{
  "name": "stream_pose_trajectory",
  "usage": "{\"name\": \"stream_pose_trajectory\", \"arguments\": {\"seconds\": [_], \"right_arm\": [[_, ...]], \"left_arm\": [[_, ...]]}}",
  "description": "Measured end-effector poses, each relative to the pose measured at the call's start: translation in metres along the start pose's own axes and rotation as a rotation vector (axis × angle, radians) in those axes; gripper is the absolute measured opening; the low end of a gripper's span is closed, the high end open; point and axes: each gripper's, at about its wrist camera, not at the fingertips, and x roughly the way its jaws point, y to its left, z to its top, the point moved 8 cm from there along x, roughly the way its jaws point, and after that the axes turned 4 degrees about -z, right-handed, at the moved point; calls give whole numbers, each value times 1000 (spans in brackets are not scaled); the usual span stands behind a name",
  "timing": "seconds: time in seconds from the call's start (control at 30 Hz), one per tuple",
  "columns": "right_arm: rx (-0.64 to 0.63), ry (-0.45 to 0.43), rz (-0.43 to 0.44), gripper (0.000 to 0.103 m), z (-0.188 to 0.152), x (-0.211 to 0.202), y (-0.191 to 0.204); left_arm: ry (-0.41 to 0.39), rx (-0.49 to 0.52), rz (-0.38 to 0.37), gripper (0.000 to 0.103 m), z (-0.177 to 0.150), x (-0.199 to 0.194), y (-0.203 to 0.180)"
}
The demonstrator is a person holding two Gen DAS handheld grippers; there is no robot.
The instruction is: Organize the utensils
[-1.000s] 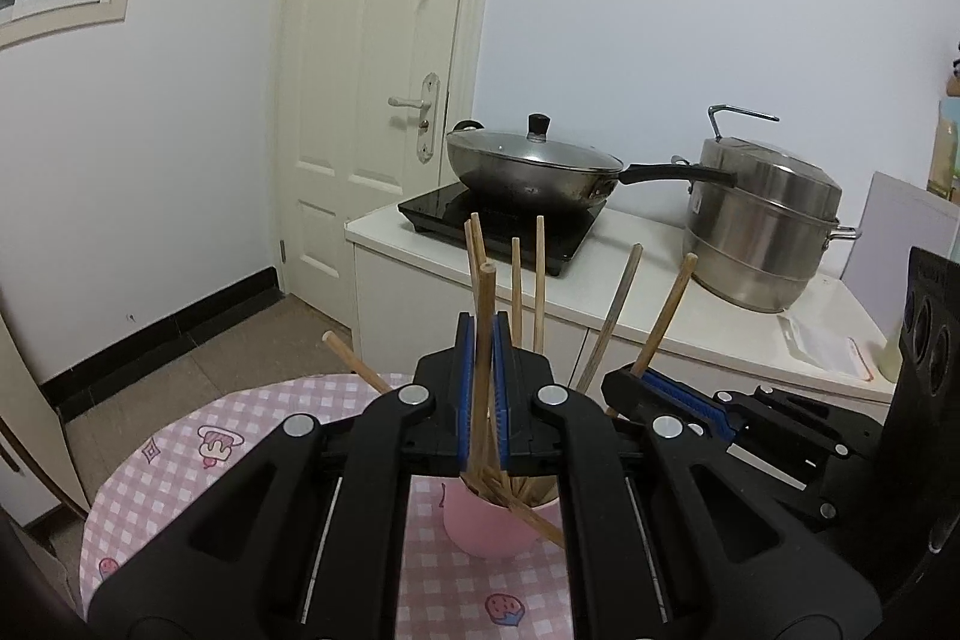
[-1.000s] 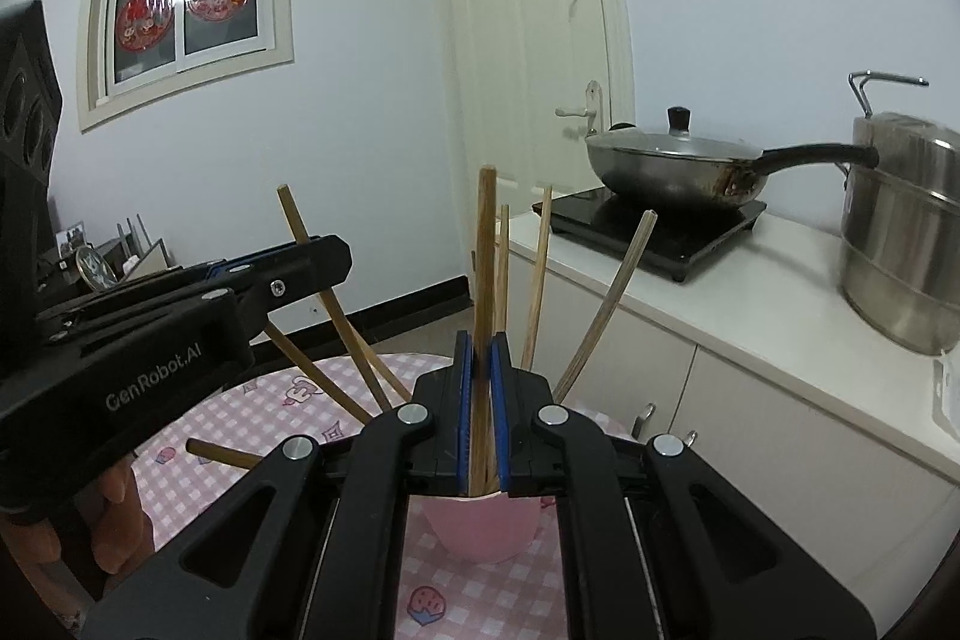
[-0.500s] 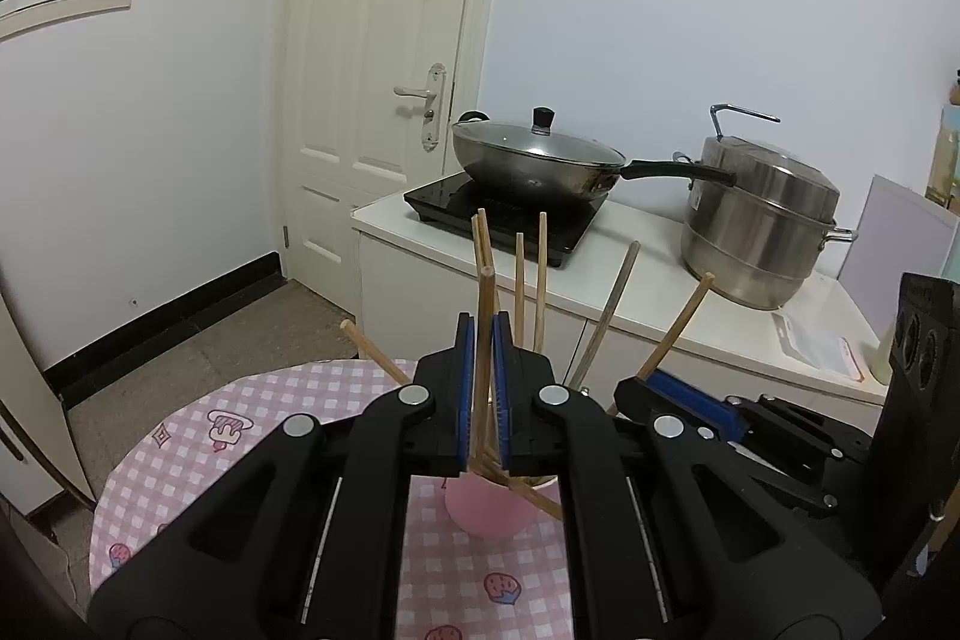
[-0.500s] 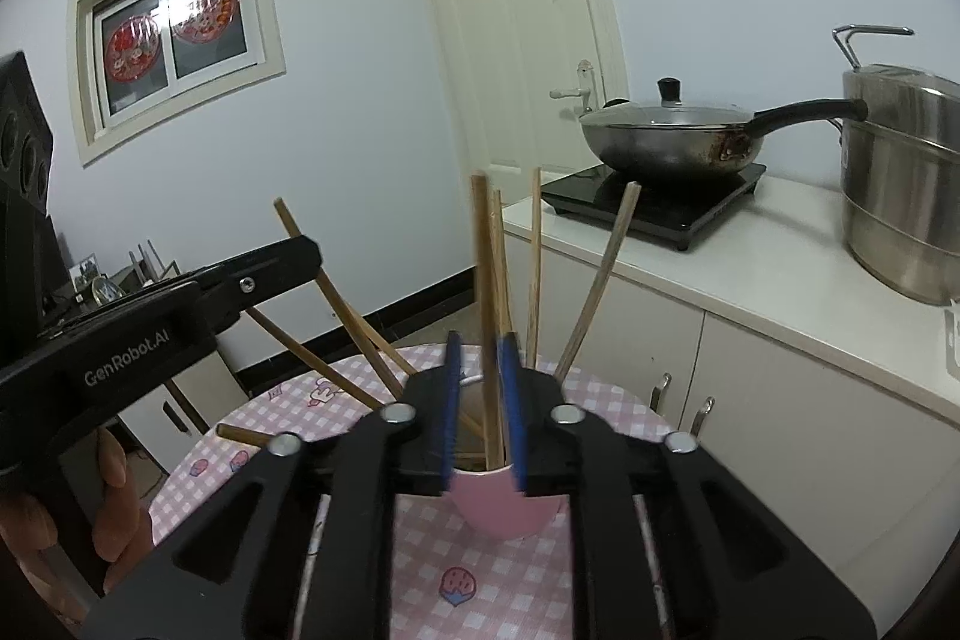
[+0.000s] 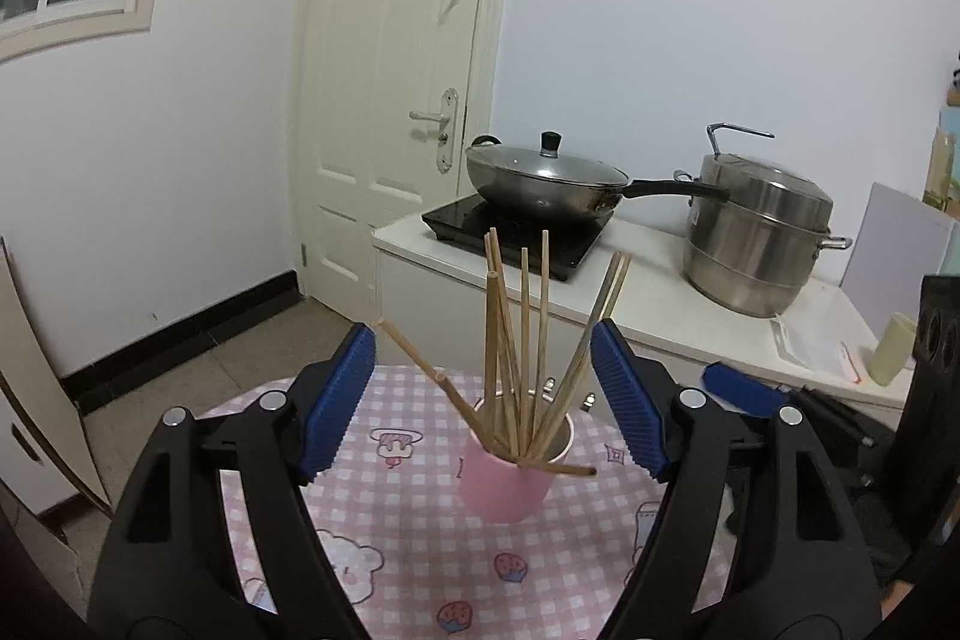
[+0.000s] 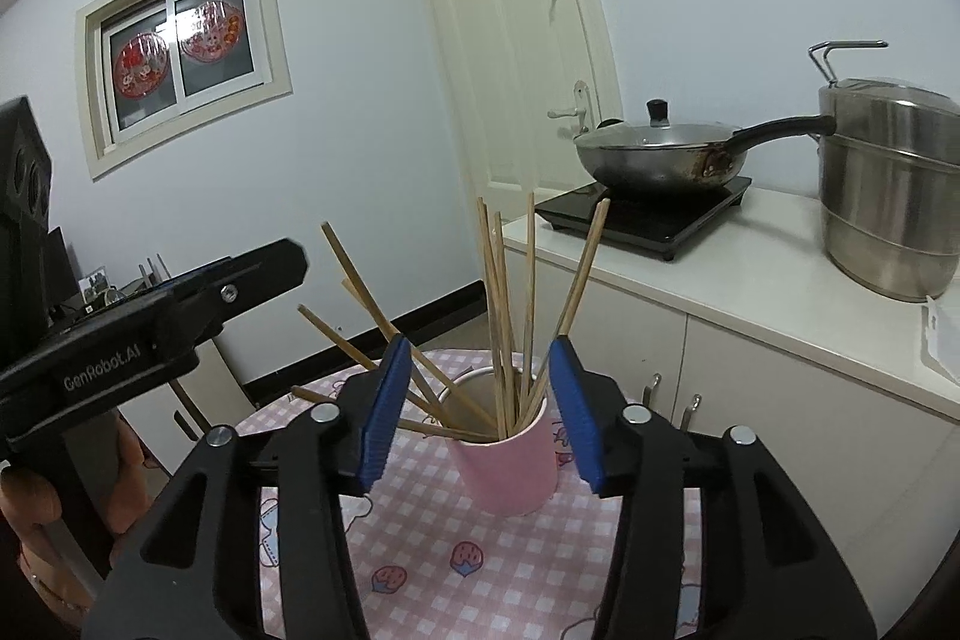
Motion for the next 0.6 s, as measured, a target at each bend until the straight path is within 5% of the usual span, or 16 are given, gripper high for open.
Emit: {"name": "stream_pose_trajectory", "arguments": {"seconds": [0.6], "right_arm": [[-64,-89,-18,75,-14,-85,23]], "left_arm": [[-159,115,138,89,-30,-117,-3]]}}
